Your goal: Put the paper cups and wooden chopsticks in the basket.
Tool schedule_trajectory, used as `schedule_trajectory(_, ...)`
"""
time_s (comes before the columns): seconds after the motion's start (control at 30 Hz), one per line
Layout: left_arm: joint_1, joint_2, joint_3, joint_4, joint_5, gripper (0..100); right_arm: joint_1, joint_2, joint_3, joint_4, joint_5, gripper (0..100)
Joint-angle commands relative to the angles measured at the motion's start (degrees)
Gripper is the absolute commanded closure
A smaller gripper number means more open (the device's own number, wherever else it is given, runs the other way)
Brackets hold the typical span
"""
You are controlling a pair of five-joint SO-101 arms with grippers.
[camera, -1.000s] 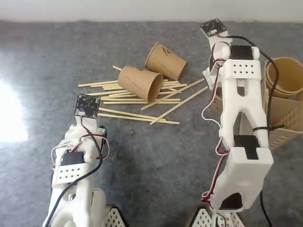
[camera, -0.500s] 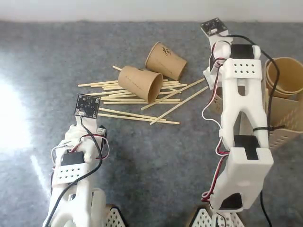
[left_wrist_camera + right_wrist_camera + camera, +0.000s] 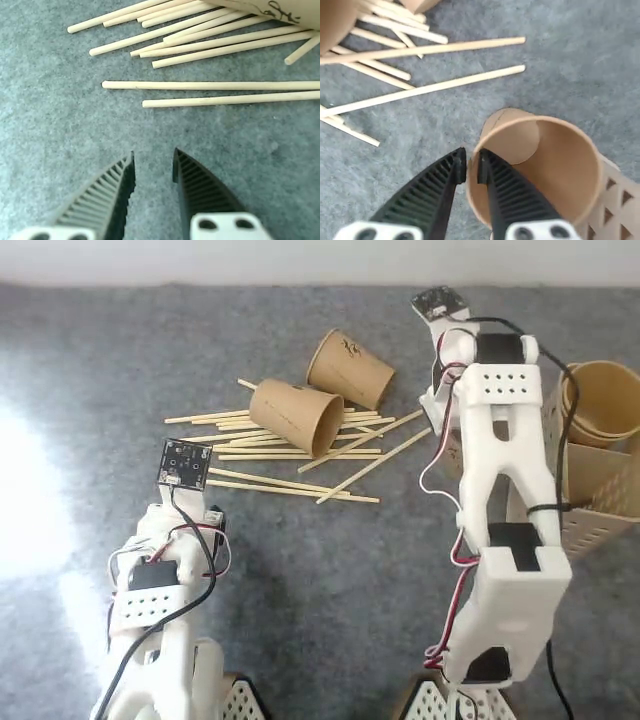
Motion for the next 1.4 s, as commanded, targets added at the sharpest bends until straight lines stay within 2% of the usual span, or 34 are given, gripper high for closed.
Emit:
schedule_trajectory(0.0,0.44,-0.70,-0.66,-1.14,-0.35,88,0.40,1.54,-2.99,-0.75,-0.53,95.3)
schedule_trajectory(0.27,0.44,-0.70,-0.66,-1.14,-0.35,88,1.54,5.93,-4.75,-1.27,-0.44,98.7)
schedule_trajectory(0.5,0.44,-0.70,-0.66,-1.14,-0.35,88,0.92,-6.02,-17.32,6.46,0.09,99.2)
schedule_trajectory(0.63,0.44,-0.70,-0.66,-1.14,-0.35,88,0.84,-11.03,-26.46,11.65,3.78,99.2)
schedule_trajectory(0.8,0.44,-0.70,-0.66,-1.14,-0.35,88,5.05,-15.08,-32.44,14.37,5.63,99.2)
schedule_trajectory(1.07,0.35,-0.70,-0.66,-1.14,-0.35,88,11.47,-31.34,-31.21,14.37,8.79,99.2)
schedule_trajectory(1.2,0.35,-0.79,-0.40,-1.14,-0.35,88,17.19,-35.82,-22.51,14.29,12.04,99.2)
schedule_trajectory(1.37,0.35,-1.05,-0.22,-1.14,-0.35,88,22.55,-37.41,-15.12,14.20,12.48,99.2)
